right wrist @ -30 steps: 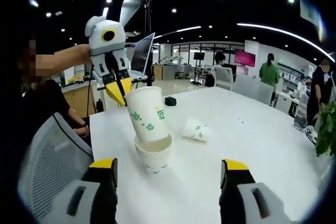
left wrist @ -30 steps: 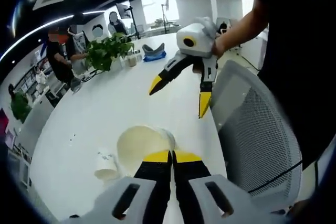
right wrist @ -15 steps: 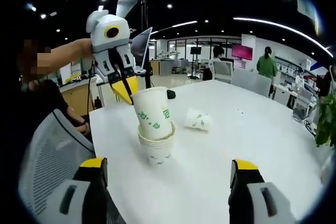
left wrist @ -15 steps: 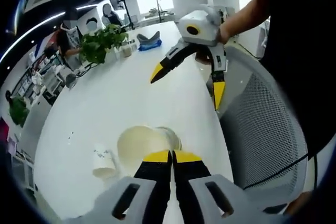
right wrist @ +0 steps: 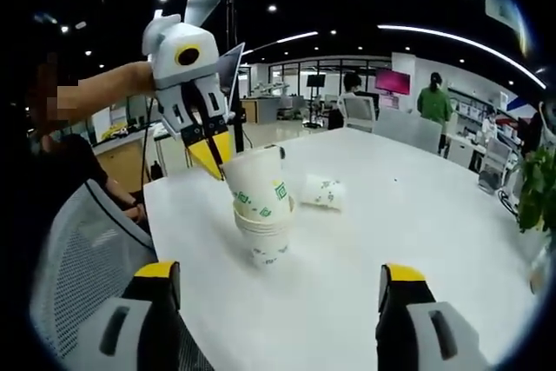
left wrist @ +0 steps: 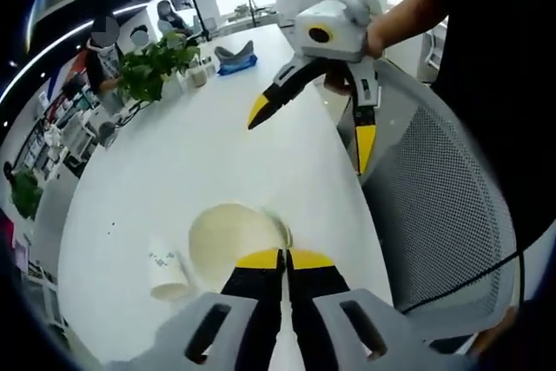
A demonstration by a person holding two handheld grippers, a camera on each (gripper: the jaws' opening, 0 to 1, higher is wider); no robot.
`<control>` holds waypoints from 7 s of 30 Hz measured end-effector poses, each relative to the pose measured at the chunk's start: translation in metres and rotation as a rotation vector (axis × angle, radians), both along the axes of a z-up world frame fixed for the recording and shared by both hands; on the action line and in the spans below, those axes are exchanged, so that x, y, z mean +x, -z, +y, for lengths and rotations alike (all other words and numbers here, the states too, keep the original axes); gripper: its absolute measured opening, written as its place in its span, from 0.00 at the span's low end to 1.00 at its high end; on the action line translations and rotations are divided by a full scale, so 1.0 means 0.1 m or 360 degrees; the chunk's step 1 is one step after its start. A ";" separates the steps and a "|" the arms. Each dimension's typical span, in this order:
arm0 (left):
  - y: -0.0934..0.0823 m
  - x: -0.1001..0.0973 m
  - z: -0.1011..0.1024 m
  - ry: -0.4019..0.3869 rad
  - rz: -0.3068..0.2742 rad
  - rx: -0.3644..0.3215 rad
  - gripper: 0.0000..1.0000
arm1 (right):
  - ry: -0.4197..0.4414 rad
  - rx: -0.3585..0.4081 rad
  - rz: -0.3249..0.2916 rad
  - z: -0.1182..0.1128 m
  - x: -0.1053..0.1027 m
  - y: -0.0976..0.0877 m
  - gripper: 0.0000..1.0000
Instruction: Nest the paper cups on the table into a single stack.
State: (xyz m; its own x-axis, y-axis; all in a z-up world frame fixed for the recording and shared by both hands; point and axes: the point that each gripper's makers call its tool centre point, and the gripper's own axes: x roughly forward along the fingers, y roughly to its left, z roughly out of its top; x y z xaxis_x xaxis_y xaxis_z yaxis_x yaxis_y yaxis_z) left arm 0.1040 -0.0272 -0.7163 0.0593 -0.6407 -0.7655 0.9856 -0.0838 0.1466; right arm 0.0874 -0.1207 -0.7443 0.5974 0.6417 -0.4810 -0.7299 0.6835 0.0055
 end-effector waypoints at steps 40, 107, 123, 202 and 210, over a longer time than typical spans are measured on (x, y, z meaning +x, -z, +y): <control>0.30 -0.04 -0.24 0.0095 0.0198 0.0048 0.00 | 0.0053 -0.0015 0.0058 -0.08 -0.06 0.10 0.93; -0.02 0.81 0.25 -0.0662 0.0309 -0.0559 0.27 | 0.0168 0.0022 0.0041 -0.30 -0.03 0.08 0.95; 0.13 1.15 0.28 -0.0948 0.0359 -0.0717 0.43 | 0.0218 0.0040 0.0029 -0.36 -0.02 0.02 0.96; 0.32 1.62 0.38 -0.1225 0.0662 -0.1007 0.00 | 0.0307 0.0028 0.0004 -0.45 -0.05 0.09 0.91; 0.06 1.47 0.34 -0.1136 0.0622 -0.1005 0.00 | 0.0333 0.0054 -0.0009 -0.50 -0.03 0.05 0.91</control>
State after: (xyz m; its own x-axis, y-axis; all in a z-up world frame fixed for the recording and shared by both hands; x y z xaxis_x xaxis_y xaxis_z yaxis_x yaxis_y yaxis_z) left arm 0.2511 0.0067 -0.7220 0.4030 -0.8460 -0.3491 0.7638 0.5210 -0.3810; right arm 0.0849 -0.1708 -0.7496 0.7217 0.5192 -0.4577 -0.5722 0.8196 0.0274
